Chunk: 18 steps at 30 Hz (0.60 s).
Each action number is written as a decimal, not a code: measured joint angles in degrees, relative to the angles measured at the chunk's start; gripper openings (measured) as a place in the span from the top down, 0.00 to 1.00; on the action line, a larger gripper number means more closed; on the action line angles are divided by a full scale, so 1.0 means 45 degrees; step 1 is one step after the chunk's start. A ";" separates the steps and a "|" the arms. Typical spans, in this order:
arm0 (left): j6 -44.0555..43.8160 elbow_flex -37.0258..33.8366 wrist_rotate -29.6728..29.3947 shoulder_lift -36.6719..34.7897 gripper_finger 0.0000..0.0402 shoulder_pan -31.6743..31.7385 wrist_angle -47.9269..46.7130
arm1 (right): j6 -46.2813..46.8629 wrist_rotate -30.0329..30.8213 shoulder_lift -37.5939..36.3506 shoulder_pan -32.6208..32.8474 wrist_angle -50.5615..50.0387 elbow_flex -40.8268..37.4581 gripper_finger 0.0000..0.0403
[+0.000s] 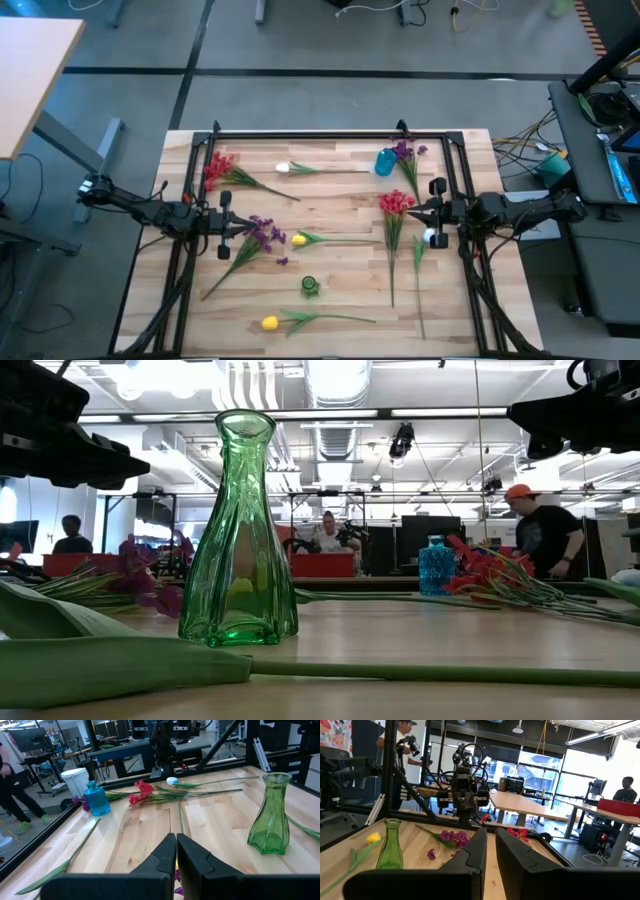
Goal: Sort flowers into vase by color
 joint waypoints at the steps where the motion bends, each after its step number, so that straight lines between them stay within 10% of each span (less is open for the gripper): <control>1: 0.0000 0.0000 -0.0001 0.0002 1.00 0.0003 0.0001 | 0.0000 -0.0001 -0.0003 -0.0001 -0.0002 -0.0003 0.92; 9: 0.0580 -0.0005 0.0040 0.0008 1.00 0.0001 0.0297 | 0.0000 -0.0003 0.0000 -0.0001 0.0001 0.0000 0.92; 18: -0.4387 -0.0005 0.0321 0.0000 1.00 0.0003 0.5881 | 0.3354 -0.0414 0.0015 0.0003 0.0146 0.0203 0.92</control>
